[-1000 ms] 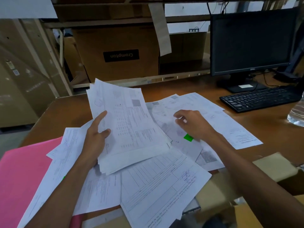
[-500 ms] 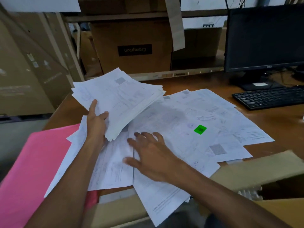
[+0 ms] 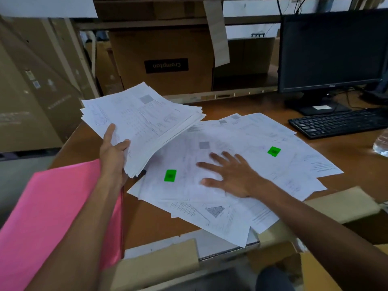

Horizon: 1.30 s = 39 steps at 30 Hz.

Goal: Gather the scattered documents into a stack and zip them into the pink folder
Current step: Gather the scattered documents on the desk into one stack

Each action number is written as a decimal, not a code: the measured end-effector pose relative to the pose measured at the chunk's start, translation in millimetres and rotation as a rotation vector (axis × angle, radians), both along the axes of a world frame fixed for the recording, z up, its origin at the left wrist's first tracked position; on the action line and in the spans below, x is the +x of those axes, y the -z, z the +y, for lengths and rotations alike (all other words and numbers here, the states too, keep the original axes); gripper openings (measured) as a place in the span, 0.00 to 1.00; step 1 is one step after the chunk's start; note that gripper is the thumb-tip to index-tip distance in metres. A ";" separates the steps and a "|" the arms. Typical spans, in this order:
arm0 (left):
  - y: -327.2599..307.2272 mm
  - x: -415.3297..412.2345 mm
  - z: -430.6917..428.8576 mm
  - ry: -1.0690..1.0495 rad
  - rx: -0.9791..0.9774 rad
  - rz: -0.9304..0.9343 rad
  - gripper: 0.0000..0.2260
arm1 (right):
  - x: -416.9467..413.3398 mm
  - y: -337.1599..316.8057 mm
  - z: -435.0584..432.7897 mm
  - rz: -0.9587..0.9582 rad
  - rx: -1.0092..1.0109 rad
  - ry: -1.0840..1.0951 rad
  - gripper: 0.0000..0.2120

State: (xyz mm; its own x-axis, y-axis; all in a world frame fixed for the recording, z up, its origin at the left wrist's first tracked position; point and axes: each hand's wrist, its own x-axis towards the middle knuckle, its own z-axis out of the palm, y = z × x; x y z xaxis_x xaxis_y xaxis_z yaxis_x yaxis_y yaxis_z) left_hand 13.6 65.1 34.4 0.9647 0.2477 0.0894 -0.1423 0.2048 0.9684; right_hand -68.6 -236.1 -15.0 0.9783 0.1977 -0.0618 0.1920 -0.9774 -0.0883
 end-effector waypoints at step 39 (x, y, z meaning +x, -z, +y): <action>28.2 -2.7 -23.5 0.358 0.531 0.018 0.22 | 33.1 -46.3 -98.7 -0.500 2.131 0.287 0.18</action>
State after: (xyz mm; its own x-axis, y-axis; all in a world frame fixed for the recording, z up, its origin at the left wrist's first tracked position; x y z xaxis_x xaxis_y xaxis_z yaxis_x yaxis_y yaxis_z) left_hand 10.9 41.7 6.2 0.9820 -0.1634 0.0945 -0.1370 -0.2719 0.9525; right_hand -35.6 -334.9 31.4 0.8472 -0.4997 0.1805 0.4435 0.4783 -0.7580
